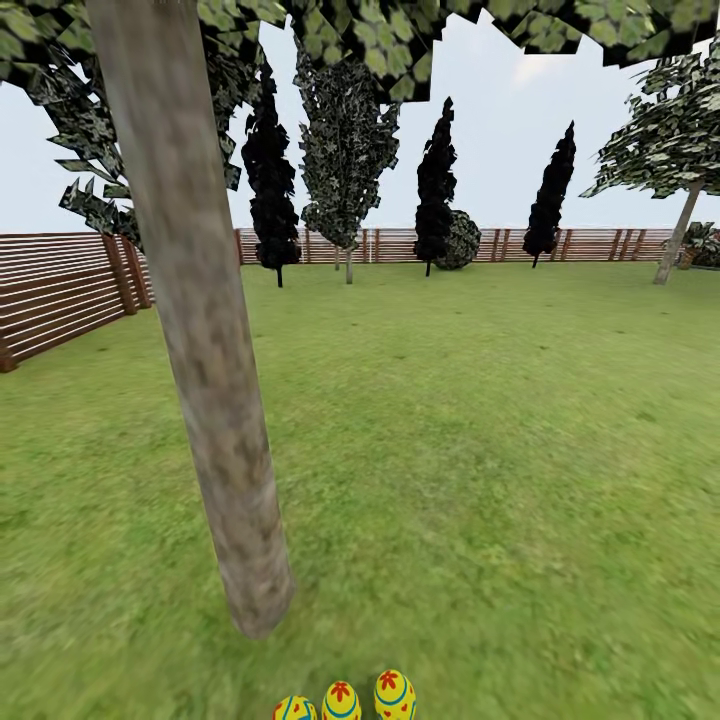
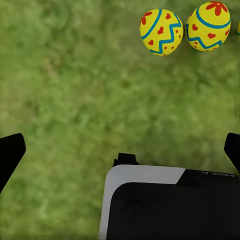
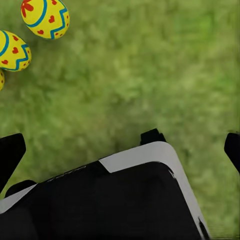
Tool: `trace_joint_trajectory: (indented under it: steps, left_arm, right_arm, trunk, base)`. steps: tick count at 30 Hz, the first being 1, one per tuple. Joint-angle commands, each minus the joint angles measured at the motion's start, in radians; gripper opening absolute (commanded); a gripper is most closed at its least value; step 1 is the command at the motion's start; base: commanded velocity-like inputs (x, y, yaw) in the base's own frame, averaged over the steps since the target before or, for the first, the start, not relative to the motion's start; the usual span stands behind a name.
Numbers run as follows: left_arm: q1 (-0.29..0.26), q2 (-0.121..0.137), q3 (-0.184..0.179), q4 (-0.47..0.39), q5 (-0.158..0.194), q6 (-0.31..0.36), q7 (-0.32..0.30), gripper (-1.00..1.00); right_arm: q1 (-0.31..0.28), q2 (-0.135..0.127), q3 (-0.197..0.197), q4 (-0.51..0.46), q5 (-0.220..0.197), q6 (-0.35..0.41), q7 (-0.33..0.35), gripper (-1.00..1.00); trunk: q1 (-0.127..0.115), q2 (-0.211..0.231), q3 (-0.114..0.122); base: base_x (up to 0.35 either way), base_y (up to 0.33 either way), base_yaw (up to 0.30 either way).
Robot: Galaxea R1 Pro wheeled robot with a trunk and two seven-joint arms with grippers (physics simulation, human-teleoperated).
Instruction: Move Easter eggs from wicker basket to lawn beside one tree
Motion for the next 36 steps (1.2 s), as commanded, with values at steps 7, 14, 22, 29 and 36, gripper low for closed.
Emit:
trace_joint_trajectory:
  steps: [7,14,22,29,36]
  left_arm:
    - [0.002,0.001,-0.008,0.001,0.010,-0.004,-0.002,1.00]
    - [0.002,0.001,-0.008,0.001,0.009,-0.003,-0.002,1.00]
    - [0.002,0.001,-0.008,0.002,0.009,-0.004,-0.002,1.00]
    - [0.002,0.001,-0.008,0.002,0.009,-0.003,-0.002,1.00]
    - [0.003,0.001,-0.008,0.002,0.009,-0.003,-0.002,1.00]
  right_arm:
    - [0.000,0.005,-0.008,0.033,-0.001,0.006,0.004,1.00]
    - [0.000,0.008,-0.007,0.066,0.001,0.006,0.004,1.00]
    - [0.000,0.009,-0.007,0.146,-0.005,0.006,0.004,1.00]
    - [0.000,0.009,-0.007,0.169,0.000,0.006,0.004,1.00]
    - [0.000,0.009,-0.007,0.174,0.001,0.007,0.004,1.00]
  trunk:
    - [-0.026,0.047,0.020]
    - [-0.034,0.061,0.026]
    - [-0.034,0.061,0.026]
    - [-0.034,0.061,0.026]
    - [-0.034,0.061,0.026]
  base:
    - [0.000,0.000,0.000]
    - [0.000,0.000,0.000]
    - [0.000,0.000,0.000]
    - [0.000,0.000,0.000]
    - [0.000,0.000,0.000]
